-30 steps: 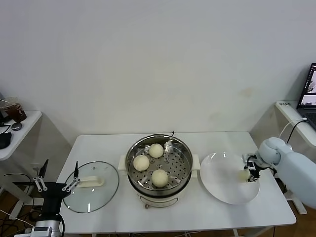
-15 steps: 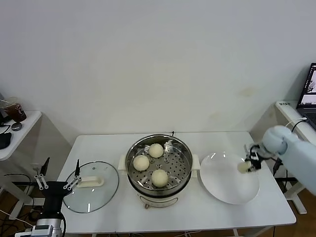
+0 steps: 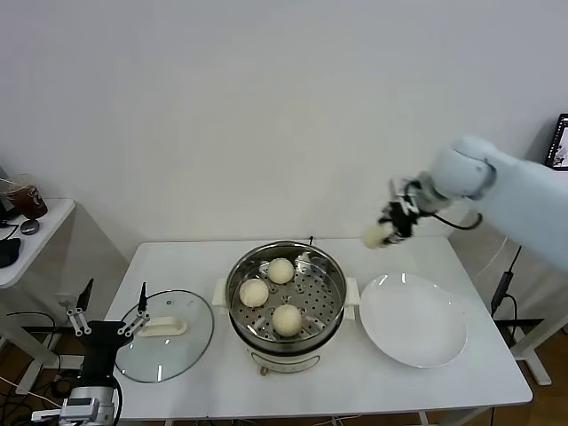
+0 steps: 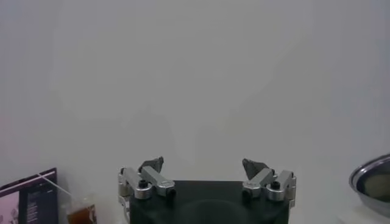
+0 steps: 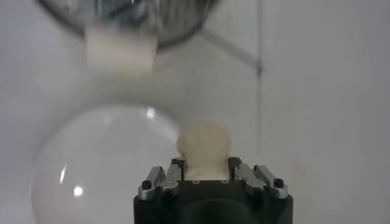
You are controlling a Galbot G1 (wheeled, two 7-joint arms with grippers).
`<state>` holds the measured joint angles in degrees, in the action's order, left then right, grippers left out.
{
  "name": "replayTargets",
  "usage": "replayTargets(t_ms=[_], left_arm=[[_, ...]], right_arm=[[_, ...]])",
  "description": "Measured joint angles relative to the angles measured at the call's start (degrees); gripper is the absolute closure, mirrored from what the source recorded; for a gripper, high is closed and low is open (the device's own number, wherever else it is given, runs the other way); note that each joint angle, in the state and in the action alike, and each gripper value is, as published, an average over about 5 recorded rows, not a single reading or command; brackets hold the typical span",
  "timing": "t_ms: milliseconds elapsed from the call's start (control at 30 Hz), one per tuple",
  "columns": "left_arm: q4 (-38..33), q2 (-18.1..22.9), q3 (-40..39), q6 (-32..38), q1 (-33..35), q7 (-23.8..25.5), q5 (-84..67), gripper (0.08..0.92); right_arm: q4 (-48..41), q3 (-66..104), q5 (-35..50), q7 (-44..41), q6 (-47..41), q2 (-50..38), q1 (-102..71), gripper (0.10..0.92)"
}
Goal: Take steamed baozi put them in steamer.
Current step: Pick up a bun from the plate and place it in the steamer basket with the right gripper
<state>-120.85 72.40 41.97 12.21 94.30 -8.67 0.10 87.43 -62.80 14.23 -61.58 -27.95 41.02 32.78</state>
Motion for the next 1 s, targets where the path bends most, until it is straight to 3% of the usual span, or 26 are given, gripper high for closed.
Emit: replayTargets(t_ms=[400, 1000], left_arm=[[0.3, 0.7, 0.1, 0.2, 0.1, -0.1, -0.4, 0.177], [1.0, 0.6, 0.6, 0.2, -0.5, -0.1, -0.5, 0.177]], right_arm=[[4.5, -10.7, 13.3, 8.7, -9.0, 11.2, 5.4, 0.584], [0.3, -12.0, 8.5, 11.6, -12.3, 16.4, -4.4, 0.584]])
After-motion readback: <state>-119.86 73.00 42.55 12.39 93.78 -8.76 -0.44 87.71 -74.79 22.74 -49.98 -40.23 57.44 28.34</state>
